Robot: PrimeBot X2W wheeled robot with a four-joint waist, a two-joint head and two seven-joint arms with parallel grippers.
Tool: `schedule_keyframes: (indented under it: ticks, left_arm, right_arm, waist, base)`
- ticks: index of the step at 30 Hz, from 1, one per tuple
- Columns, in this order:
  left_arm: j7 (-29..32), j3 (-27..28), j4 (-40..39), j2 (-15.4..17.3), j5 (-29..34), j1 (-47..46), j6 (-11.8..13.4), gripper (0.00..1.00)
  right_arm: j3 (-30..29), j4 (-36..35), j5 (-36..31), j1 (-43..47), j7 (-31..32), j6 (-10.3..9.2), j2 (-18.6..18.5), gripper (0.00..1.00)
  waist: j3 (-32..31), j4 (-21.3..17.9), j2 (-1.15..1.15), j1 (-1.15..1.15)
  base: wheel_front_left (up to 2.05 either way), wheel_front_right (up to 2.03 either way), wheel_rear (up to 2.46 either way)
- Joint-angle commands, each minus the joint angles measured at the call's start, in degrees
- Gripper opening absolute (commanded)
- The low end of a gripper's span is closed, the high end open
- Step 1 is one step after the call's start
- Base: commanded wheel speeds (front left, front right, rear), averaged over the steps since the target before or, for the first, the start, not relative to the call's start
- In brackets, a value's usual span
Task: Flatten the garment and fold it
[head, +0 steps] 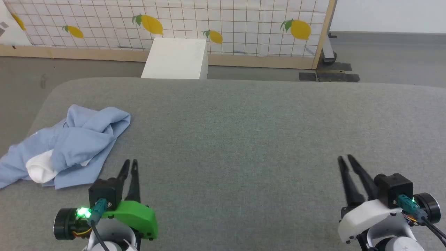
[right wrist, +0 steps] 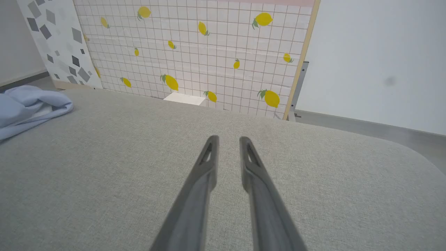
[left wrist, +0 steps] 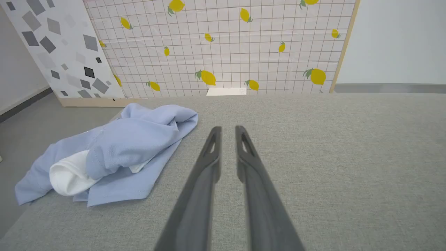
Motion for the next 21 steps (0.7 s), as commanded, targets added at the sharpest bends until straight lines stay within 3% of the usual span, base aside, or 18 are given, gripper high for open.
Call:
schedule_keyframes:
  ticks: [1, 21]
  left_arm:
    - [0.0, 0.0, 0.0, 0.0, 0.0, 0.0, 0.0, 1.00]
    - [-2.2, -0.6, 1.5, 0.0, -2.0, 0.2, 0.6, 1.00]
  right_arm:
    - [0.0, 0.0, 0.0, 0.0, 0.0, 0.00, 0.0, 1.00]
    - [-0.4, 2.0, 2.6, 0.5, -2.2, -0.01, 0.0, 1.00]
  waist:
    - [0.0, 0.0, 0.00, 0.00]
    - [0.0, 1.2, 0.00, 0.00]
  base:
    - [0.00, 0.00, 0.00]
    - [0.00, 0.00, 0.00]
